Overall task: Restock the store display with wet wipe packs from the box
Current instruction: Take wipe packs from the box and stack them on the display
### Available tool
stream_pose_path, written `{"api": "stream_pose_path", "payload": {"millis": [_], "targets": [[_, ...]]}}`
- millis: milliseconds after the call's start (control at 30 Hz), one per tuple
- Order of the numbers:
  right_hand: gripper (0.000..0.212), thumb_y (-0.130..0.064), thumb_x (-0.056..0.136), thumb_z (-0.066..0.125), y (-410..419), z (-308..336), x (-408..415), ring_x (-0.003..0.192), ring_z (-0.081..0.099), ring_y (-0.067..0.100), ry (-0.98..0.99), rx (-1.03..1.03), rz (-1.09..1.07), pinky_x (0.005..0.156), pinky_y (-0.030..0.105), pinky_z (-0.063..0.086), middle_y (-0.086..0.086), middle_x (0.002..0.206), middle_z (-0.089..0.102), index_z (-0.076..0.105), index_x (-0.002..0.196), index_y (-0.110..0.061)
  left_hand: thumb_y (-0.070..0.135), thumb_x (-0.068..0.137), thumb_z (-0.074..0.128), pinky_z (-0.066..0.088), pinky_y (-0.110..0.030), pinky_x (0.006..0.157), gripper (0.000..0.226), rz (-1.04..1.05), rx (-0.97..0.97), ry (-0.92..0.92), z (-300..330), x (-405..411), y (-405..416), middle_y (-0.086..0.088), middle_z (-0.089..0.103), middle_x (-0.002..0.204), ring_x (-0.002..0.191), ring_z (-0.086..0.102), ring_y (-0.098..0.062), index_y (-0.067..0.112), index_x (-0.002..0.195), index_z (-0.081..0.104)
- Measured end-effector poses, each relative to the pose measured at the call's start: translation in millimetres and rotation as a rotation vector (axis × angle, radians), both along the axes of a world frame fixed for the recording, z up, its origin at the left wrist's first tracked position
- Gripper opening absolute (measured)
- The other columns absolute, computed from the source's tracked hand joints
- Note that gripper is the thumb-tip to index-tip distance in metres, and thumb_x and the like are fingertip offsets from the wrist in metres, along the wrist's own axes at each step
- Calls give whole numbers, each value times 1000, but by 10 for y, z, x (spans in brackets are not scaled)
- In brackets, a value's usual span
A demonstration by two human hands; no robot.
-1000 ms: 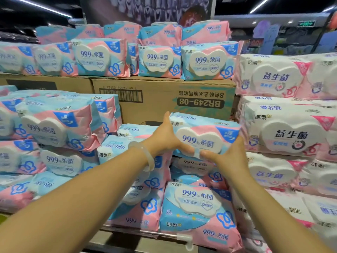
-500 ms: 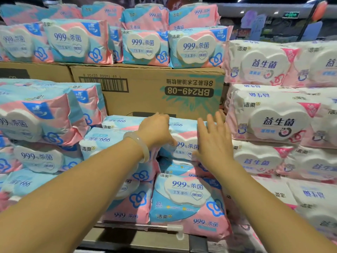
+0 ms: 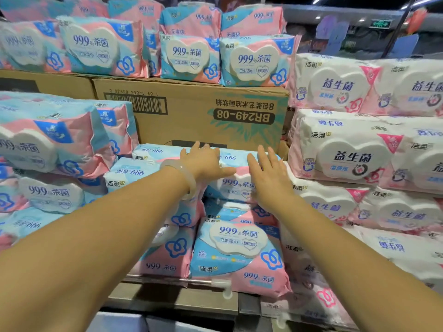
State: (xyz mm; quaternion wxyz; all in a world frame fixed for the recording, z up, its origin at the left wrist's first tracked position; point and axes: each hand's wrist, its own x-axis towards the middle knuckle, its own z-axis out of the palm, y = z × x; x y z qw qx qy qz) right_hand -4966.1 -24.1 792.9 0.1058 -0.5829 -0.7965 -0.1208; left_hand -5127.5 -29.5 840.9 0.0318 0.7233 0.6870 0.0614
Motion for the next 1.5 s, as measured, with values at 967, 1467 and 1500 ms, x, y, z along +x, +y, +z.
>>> {"api": "stream_pose_path", "payload": {"millis": [967,1467,1500], "targets": [[90,-36,85,66,-1831,-352,-2081,150,2,28,-46,-267,678,121,40,11,12,162,0,13,153,-10,58,77,63,9,-42,121,108,179,-45,133,-1231,-1985,-2431,-12,-5,160,149,-2,-26,8,150,2],[78,-46,84,63,-2987,-2839,-3528,143,23,34,-262,-907,712,118,37,22,22,154,24,34,143,-3,57,72,68,23,-44,116,101,691,-556,-48,-3225,-3479,-4485,-19,19,154,144,16,-32,4,143,22],[76,-45,84,64,-3043,-2992,-3570,142,26,33,-263,-949,700,117,36,24,21,152,28,37,141,-3,57,69,70,26,-41,115,98,712,-580,-67,-3335,-3571,-4564,-21,27,148,140,24,-33,4,140,28]]}}
